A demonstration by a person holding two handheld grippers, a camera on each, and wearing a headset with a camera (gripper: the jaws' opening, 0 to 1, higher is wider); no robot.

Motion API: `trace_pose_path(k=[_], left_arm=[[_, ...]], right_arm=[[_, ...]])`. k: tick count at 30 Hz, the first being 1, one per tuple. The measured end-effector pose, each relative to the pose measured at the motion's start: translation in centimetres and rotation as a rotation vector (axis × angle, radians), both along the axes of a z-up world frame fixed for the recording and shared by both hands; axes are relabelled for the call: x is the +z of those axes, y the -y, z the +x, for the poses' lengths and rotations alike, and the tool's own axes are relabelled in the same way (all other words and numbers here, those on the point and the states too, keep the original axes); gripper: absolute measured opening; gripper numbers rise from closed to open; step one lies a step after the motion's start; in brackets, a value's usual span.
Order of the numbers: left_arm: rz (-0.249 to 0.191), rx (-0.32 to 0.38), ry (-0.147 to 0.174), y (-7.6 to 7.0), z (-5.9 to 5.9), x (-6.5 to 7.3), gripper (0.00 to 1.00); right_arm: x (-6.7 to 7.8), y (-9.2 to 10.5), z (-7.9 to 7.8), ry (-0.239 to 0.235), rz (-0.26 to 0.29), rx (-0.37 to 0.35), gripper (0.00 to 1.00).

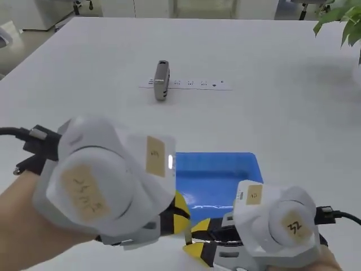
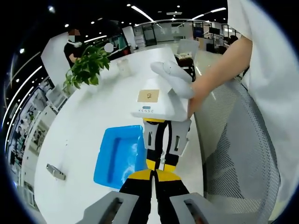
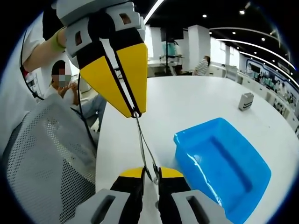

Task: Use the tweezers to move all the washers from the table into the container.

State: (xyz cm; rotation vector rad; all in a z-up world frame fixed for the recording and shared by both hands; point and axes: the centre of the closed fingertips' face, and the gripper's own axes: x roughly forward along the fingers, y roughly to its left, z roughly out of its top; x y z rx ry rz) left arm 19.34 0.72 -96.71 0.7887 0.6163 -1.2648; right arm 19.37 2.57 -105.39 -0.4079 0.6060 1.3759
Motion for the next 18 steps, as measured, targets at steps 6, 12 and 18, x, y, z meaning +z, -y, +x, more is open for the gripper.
trace_pose_path(k=[6,12,18], left_arm=[[-0.001,-0.021,-0.025,-0.1,-0.4,0.0,0.00],[-0.003,-0.052,-0.045,0.0,-0.5,0.0,0.00],[-0.038,0.025,-0.079,0.2,0.3,-0.2,0.00]], right_arm=[[0.5,0.1,0.0,0.009,0.008,-0.004,0.09],[2.9,-1.4,-0.1,0.033,0.101,0.035,0.19],[2.6,-1.7,0.0,0.041,0.077,0.084,0.05]])
